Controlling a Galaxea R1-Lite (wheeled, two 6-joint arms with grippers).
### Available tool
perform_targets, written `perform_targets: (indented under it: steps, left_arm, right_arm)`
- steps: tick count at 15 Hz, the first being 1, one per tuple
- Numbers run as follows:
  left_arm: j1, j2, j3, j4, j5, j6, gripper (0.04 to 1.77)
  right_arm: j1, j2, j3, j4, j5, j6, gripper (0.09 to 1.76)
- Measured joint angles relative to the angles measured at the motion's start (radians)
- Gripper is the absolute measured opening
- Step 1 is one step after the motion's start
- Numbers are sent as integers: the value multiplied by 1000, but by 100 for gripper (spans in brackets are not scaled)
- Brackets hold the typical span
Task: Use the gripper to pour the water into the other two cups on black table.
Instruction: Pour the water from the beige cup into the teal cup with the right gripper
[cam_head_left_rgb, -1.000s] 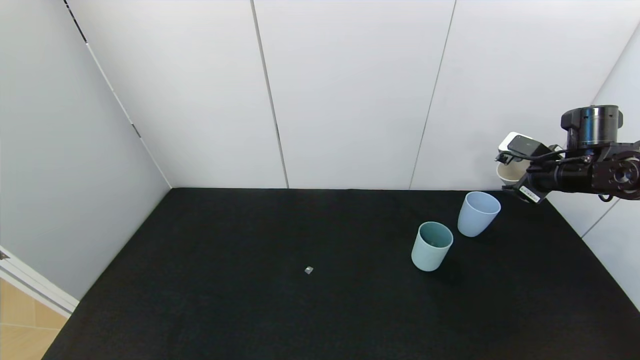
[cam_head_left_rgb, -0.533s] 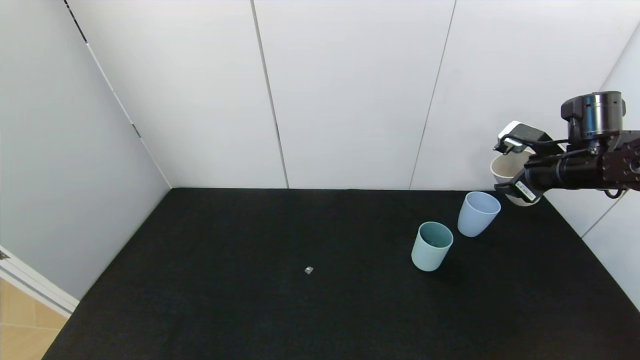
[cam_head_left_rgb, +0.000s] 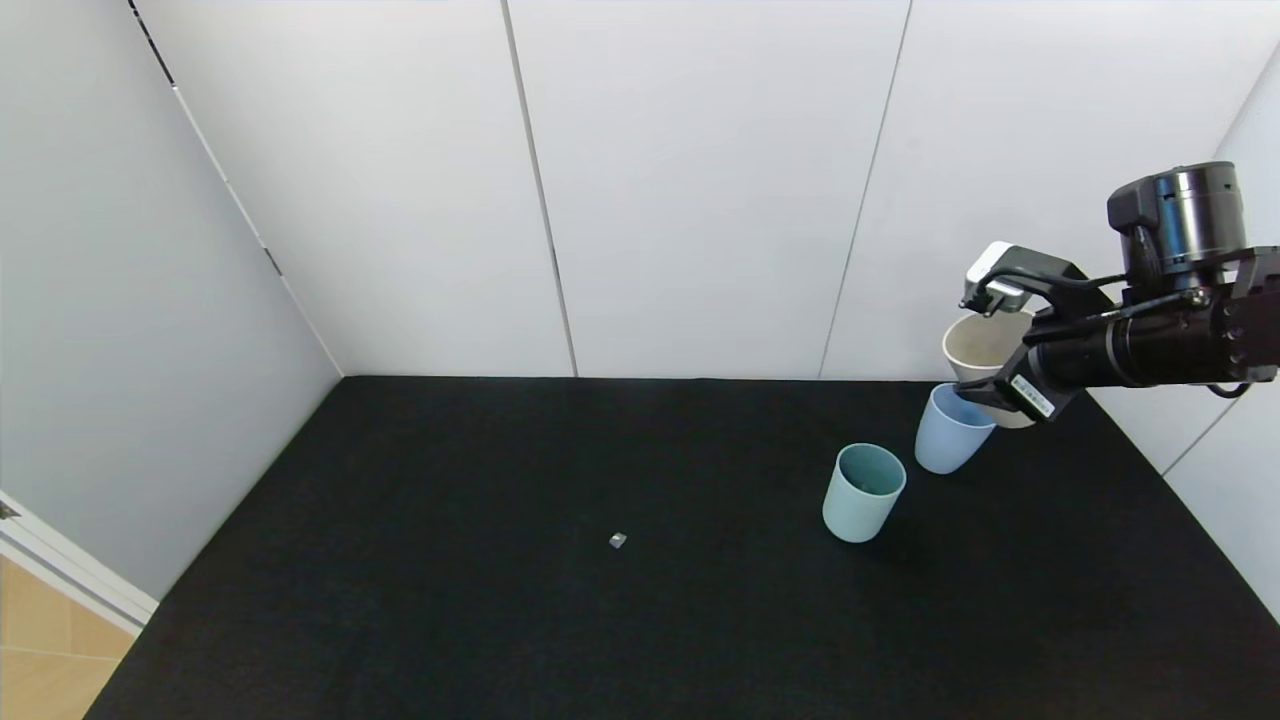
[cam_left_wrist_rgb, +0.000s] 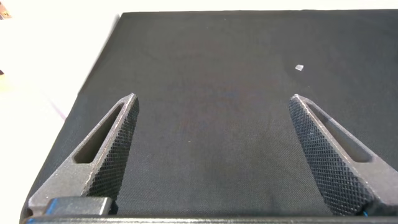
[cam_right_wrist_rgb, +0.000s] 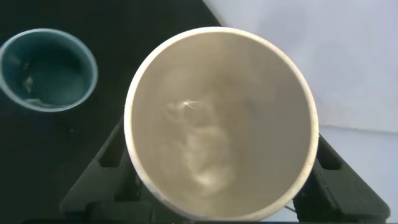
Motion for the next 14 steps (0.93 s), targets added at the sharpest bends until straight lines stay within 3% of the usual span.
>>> perform_targets:
  steps: [7,14]
  left_arm:
    - [0,0,0,0,0,0,172]
    - [0,0,0,0,0,0,172]
  right_arm:
    - [66,-7,84,2,-19,-96,130]
    - [124,39,90,7,-145,-180,130]
